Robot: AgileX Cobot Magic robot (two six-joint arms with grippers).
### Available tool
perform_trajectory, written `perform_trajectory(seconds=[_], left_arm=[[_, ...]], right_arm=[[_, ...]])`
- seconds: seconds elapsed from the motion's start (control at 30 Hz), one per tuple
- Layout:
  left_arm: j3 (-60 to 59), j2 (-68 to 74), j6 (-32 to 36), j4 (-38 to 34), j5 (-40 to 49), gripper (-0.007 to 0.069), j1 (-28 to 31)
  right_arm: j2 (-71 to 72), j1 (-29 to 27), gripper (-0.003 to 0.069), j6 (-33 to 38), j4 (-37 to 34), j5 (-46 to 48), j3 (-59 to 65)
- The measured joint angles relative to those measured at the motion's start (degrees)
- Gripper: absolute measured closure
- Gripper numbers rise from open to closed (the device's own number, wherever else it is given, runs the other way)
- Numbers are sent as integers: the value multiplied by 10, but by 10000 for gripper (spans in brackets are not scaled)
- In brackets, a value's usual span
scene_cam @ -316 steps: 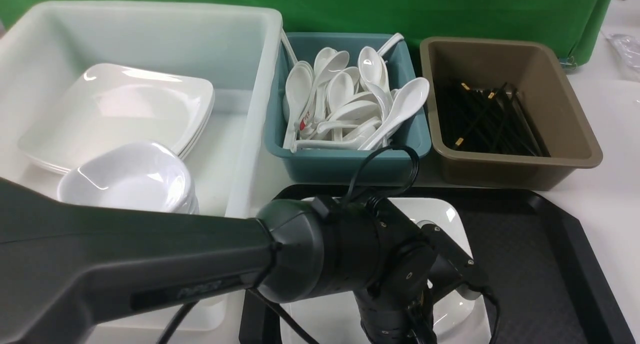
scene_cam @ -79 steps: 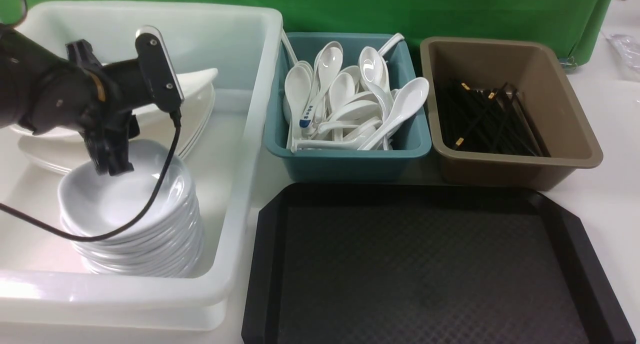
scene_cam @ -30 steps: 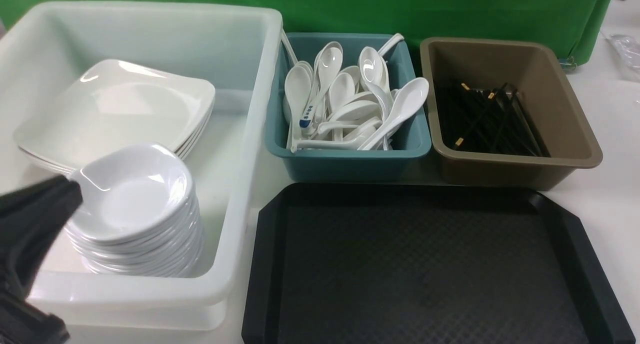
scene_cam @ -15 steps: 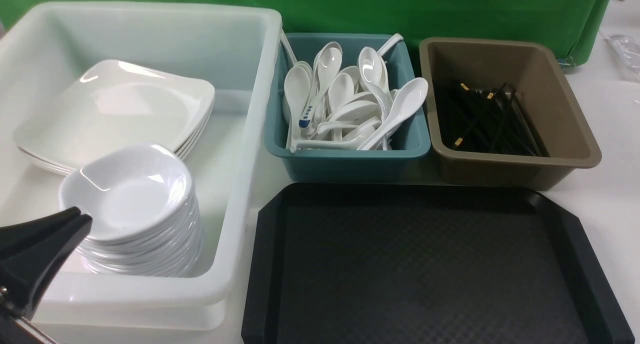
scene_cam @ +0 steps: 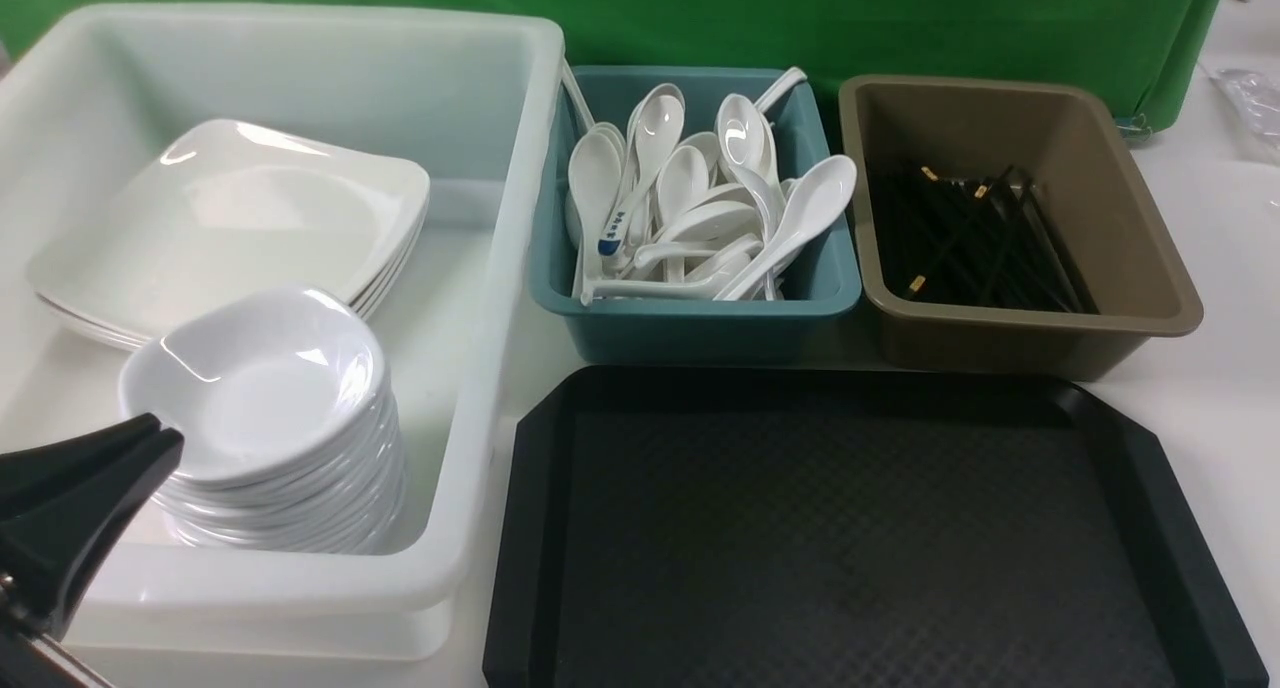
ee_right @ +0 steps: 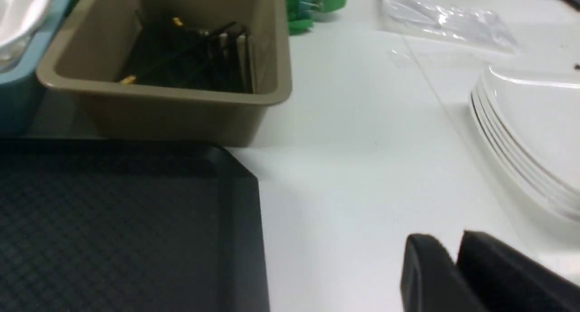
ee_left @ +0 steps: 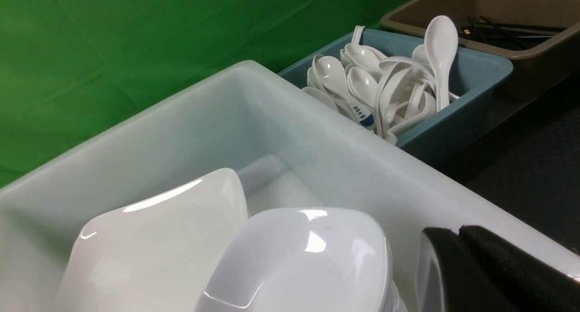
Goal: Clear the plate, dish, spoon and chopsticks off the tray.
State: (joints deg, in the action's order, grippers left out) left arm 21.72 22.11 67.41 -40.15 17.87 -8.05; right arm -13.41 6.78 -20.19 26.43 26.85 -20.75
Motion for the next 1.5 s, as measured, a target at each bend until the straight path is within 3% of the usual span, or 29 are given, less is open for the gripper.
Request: perform_trajectory(seconds=[0.2,0.4,0.8,0.97,1.13,1.33,1.5], left_arm=[[0,0,0,0,0,612,0],[0,0,0,0,0,612,0],[-1,0,0,3,1,612,0],[-1,0,0,54,1,612,0],[-1,0,0,73,1,612,0],[-1,0,0,75,2,612,0],[-1,0,0,75,2,612,0]], right_arm=[[44,-49,638,1,-50,-119,99],[83,-60,643,38,-57,-215,205],[133,-50,643,75,-91,-179,211],[133,-32,643,94,-102,-191,211],[133,-31,643,213,-159,-160,211],[133,-31,642,234,-183,-148,211],[133,-31,641,233,-264,-148,211]])
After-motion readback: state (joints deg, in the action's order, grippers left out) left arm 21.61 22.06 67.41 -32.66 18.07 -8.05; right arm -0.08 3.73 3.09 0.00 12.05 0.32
